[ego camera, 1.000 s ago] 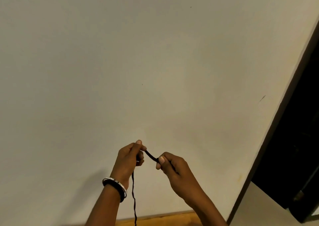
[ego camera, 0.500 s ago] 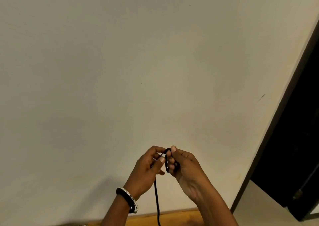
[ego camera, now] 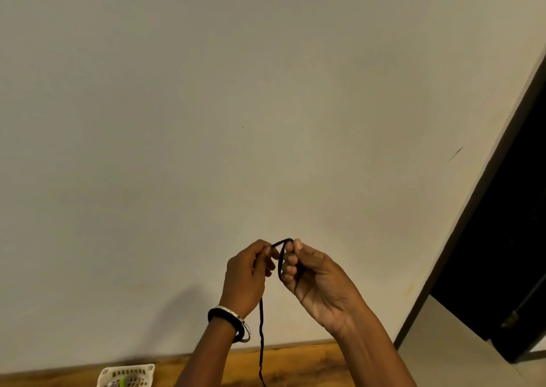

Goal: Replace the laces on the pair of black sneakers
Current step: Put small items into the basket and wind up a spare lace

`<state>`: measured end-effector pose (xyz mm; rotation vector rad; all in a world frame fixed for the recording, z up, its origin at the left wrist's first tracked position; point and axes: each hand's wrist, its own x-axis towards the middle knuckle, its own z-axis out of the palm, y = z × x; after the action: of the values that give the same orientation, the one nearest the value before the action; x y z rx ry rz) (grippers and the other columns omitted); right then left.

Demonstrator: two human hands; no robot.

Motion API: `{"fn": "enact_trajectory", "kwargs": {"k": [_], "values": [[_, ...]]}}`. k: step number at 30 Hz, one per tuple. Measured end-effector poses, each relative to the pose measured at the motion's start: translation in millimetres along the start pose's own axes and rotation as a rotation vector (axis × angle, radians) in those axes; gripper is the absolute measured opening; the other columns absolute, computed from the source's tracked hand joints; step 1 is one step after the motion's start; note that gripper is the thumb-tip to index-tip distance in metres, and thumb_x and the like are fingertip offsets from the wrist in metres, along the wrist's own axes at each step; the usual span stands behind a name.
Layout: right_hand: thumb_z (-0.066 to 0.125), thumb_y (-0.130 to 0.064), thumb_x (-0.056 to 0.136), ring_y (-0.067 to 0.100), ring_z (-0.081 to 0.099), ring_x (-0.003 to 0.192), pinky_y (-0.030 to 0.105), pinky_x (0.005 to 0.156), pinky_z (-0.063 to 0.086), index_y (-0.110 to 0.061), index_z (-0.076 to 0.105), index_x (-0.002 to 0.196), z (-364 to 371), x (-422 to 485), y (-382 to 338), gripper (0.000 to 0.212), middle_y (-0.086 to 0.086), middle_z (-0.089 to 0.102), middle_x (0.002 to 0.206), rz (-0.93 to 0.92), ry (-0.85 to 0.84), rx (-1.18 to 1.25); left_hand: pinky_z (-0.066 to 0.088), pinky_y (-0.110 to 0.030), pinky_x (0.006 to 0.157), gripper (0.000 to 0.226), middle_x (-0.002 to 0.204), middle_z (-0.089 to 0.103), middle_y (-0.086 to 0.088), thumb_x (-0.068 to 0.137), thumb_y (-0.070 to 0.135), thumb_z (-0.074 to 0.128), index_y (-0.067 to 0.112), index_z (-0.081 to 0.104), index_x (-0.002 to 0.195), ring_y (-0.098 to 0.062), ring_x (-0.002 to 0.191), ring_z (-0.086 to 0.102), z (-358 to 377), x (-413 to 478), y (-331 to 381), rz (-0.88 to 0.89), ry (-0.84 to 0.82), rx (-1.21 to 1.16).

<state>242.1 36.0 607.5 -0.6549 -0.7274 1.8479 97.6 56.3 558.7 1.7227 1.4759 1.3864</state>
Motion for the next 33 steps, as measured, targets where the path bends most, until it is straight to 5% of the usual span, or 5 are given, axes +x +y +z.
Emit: {"fn": "enact_trajectory", "kwargs": {"k": [9, 16, 23, 27, 33], "values": [[0.061, -0.010, 0.096, 0.025, 0.070, 0.084, 0.032, 0.081, 0.061, 0.003, 0.070, 0.107, -3, 22, -1, 0.019, 0.014, 0.072, 0.091, -0.463, 0.176, 0.066, 0.049, -0.020, 0.084, 0.032, 0.084, 0.074, 0.002, 0.106, 0.022, 0.042, 0.018, 0.067, 0.086, -0.007, 0.083, 0.070, 6, -14, 10, -0.110, -0.455, -0.080], [0.062, -0.018, 0.096, 0.004, 0.073, 0.096, 0.018, 0.086, 0.056, -0.022, 0.072, 0.111, -33, 34, 25, 0.018, -0.008, 0.077, 0.100, -0.939, 0.313, -0.983, 0.051, -0.030, 0.088, 0.038, 0.075, 0.069, -0.011, 0.104, 0.016, 0.037, 0.010, 0.062, 0.075, -0.028, 0.084, 0.069, -23, -3, 27, -0.182, -0.378, -0.179], [0.065, -0.013, 0.098, 0.000, 0.069, 0.097, 0.012, 0.086, 0.053, -0.013, 0.075, 0.111, -35, 46, 33, 0.017, -0.011, 0.075, 0.102, -0.987, 0.501, -1.139, 0.054, -0.034, 0.091, 0.038, 0.070, 0.066, -0.003, 0.103, 0.014, 0.035, 0.012, 0.062, 0.075, -0.021, 0.078, 0.069, -21, -9, 35, -0.172, -0.552, -0.092], [0.060, 0.000, 0.094, 0.007, 0.068, 0.092, 0.008, 0.086, 0.047, -0.010, 0.071, 0.112, -41, 46, 39, 0.023, -0.003, 0.074, 0.102, -1.042, 0.312, -1.457, 0.056, -0.028, 0.075, 0.039, 0.064, 0.058, -0.009, 0.103, 0.014, 0.035, 0.010, 0.058, 0.072, -0.023, 0.069, 0.066, -34, -3, 43, -0.232, -0.381, -0.270], [0.043, -0.024, 0.106, 0.008, 0.053, 0.080, 0.021, 0.070, 0.041, -0.018, 0.061, 0.098, -41, 29, 41, 0.021, -0.012, 0.058, 0.089, -0.867, -0.047, -1.490, 0.046, -0.033, 0.062, 0.034, 0.054, 0.038, 0.001, 0.100, 0.026, 0.050, 0.014, 0.051, 0.068, -0.016, 0.052, 0.045, -53, 10, 29, -0.484, -0.044, -0.748]]}}
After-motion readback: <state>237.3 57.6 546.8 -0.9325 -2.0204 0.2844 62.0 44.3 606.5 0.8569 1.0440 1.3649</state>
